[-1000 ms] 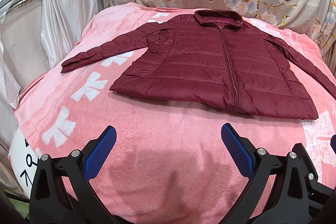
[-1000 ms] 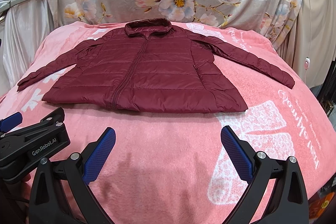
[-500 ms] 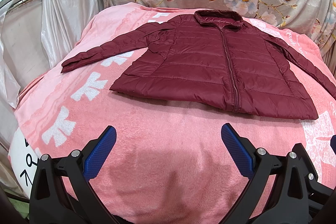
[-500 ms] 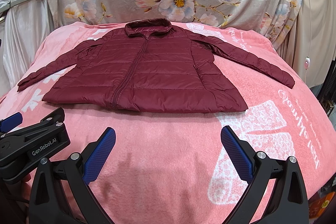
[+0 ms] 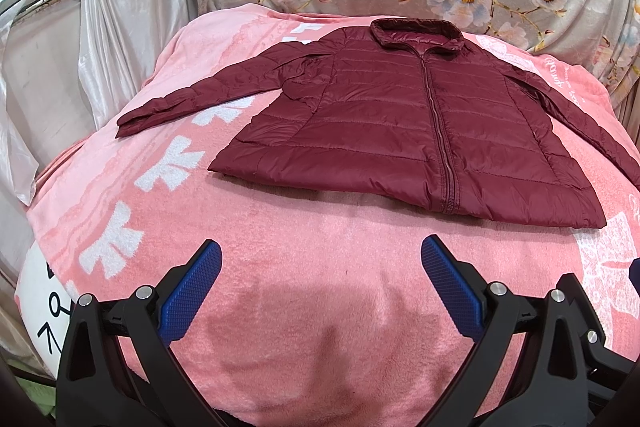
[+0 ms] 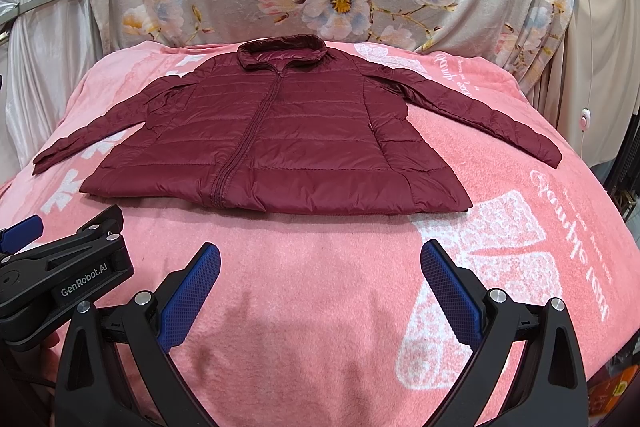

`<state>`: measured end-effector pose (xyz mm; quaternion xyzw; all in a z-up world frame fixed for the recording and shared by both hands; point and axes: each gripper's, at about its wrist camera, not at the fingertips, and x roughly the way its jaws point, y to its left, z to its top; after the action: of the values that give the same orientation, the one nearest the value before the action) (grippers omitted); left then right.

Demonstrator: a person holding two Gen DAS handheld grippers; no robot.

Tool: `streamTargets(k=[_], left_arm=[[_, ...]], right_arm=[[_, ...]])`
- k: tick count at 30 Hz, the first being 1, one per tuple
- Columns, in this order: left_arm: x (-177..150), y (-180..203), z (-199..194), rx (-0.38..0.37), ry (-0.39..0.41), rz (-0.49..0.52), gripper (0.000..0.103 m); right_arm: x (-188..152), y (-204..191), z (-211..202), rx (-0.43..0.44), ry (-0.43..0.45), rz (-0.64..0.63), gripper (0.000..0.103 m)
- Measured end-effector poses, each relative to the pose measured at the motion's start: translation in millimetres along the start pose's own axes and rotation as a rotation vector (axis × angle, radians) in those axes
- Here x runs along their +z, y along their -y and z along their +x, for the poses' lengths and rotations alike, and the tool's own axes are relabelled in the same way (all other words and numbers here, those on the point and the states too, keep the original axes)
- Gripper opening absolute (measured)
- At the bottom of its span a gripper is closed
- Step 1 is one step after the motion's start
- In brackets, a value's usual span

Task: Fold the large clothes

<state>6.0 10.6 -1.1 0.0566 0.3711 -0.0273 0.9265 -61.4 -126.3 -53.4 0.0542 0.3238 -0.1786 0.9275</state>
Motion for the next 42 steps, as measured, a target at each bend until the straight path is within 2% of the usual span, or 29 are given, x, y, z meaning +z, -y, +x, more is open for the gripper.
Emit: streamTargets(k=[29, 36, 39, 42], left_arm=[[-2.1, -8.8, 6.2, -0.004, -0.012, -0.005, 0.097], [3.5, -2.6, 8.8, -0.009, -0.012, 0.002, 0.097], [12.7, -0.4, 10.2, 0.014, 0.003, -0.003, 0.098], [29.2, -1.7, 16.4, 0.032, 0.014, -0.023, 0.098]], right_arm=[[0.2, 0.3, 2.8, 0.003, -0.002, 0.000, 0.098], [1.9, -4.4, 9.4, 0.039, -0.007, -0.006, 0.098], [10.3, 13.6, 19.6, 0.060, -0.018, 0.037, 0.098], [29.0, 51.6, 39.2, 0.077, -0.034, 0.123, 0.098]])
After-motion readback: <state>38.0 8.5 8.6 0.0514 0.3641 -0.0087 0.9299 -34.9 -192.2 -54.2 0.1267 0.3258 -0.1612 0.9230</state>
